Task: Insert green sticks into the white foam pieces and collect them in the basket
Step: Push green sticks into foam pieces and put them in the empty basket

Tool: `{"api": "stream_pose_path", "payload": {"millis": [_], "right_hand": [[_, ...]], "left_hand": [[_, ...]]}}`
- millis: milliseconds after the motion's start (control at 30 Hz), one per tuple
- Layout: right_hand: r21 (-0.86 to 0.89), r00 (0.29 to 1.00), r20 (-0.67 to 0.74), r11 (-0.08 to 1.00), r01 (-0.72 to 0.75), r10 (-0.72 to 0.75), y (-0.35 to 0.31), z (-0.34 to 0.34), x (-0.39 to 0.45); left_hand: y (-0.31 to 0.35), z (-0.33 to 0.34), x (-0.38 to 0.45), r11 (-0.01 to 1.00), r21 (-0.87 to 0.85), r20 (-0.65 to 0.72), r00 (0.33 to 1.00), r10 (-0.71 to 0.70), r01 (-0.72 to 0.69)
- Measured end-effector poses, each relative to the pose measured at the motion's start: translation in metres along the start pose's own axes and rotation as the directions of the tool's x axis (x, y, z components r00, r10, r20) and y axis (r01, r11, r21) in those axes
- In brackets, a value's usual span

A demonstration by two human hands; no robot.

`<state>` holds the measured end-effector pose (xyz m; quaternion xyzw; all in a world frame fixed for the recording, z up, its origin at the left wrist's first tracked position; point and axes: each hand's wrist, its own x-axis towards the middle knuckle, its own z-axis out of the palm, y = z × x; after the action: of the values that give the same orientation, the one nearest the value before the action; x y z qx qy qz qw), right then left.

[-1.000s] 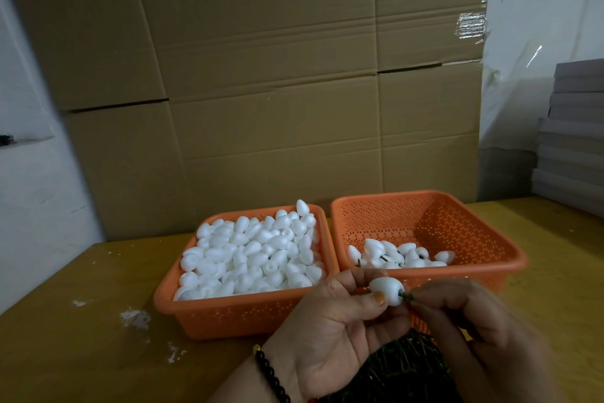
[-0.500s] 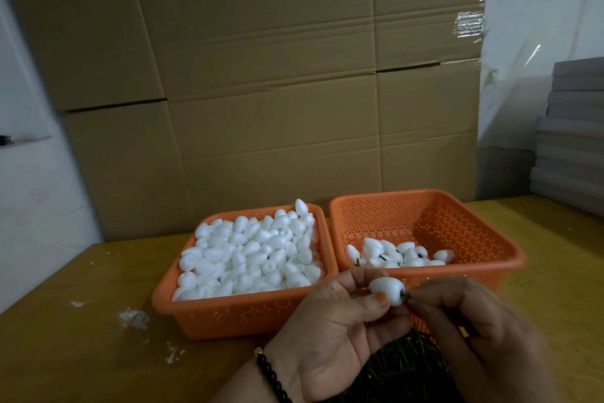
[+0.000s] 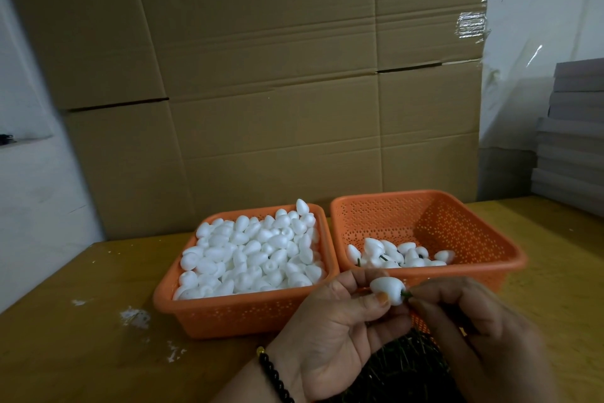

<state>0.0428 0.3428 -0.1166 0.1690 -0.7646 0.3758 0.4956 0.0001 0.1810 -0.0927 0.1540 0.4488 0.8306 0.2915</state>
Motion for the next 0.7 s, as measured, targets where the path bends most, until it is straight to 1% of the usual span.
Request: {"api": "stream_pose_path", "payload": {"millis": [133,300,433,700], "right_hand": [[0.016,0.999,0.023,0.999,-0.033,0.033,-0.0012,-0.0004,0.0],[0.132,0.994,0.004,0.985,-0.107,0.108,0.0003,0.0026,-0.0039],[0.128,0.993,0.057,0.986,-0.108,0.101,-0.003,0.0006,-0.0023],[0.135,0.991,0.103,0.986,-0.097,0.083,-0.0009,0.0,-0.0042]], "left_hand": [[-0.0004,-0.0026,0.0016,1.0,-0.013,0.003,1.0,-0.007,0.007],[-0.0004,-0.0068,0.0031,0.994,-0.103,0.037,0.999,-0.031,0.035],[0.0034,-0.0072,0.0019,0.977,-0.209,0.104,0.994,-0.029,0.051],[0.0048,-0.0095,0.0017,0.958,-0.279,0.088,0.995,-0.046,0.069]]}}
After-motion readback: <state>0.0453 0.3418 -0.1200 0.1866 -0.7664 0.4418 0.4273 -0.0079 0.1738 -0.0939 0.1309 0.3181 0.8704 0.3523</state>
